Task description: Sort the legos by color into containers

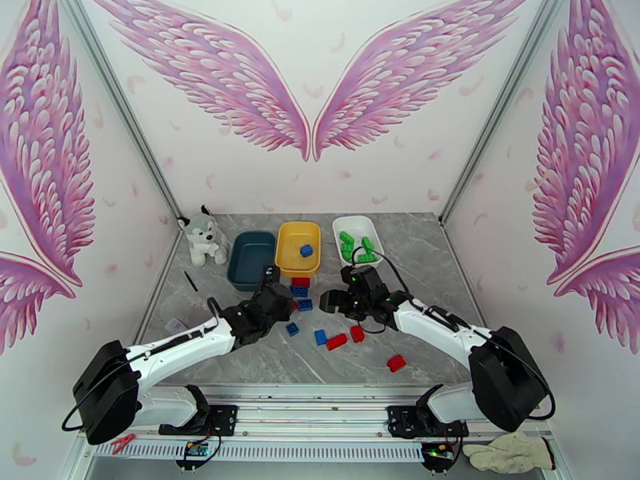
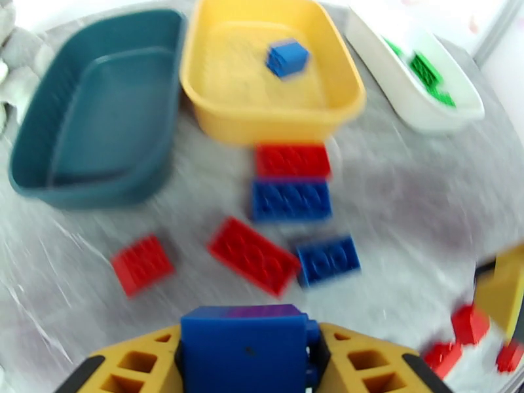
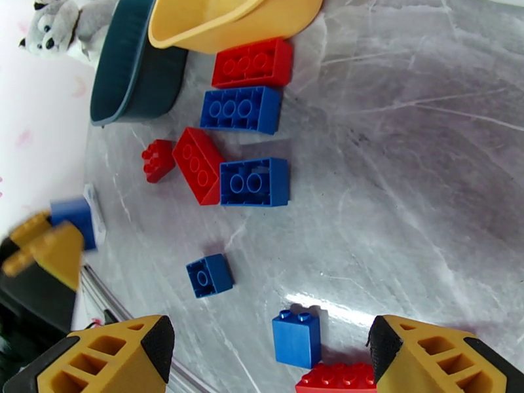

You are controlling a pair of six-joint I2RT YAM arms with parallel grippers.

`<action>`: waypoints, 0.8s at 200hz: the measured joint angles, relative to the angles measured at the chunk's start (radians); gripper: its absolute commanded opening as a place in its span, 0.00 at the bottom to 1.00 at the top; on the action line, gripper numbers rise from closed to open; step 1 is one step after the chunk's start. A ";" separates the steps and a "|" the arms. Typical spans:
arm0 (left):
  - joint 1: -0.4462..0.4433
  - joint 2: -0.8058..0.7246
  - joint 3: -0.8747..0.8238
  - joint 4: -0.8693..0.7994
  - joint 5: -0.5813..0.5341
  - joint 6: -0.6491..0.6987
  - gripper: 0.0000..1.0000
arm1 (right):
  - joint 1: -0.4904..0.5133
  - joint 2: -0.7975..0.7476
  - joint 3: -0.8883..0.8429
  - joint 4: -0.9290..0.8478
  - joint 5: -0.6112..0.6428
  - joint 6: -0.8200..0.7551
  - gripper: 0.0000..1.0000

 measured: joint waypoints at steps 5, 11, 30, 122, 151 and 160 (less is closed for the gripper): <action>0.016 0.015 0.028 0.001 0.012 0.014 0.50 | 0.002 0.006 0.001 0.002 -0.003 -0.001 0.85; 0.035 0.036 0.063 0.005 0.027 0.029 0.50 | 0.003 0.014 0.001 0.003 -0.006 -0.002 0.85; 0.096 0.130 0.184 0.014 0.079 0.074 0.50 | 0.006 0.028 0.006 0.005 -0.014 -0.009 0.86; 0.239 0.634 0.710 -0.017 0.228 0.148 0.78 | 0.012 0.029 0.022 0.048 -0.039 -0.042 0.96; 0.242 0.641 0.721 -0.028 0.228 0.149 0.85 | 0.013 0.026 0.022 0.045 -0.019 -0.049 0.99; 0.240 0.628 0.708 -0.024 0.225 0.150 0.85 | 0.013 0.018 0.022 0.043 -0.010 -0.049 0.99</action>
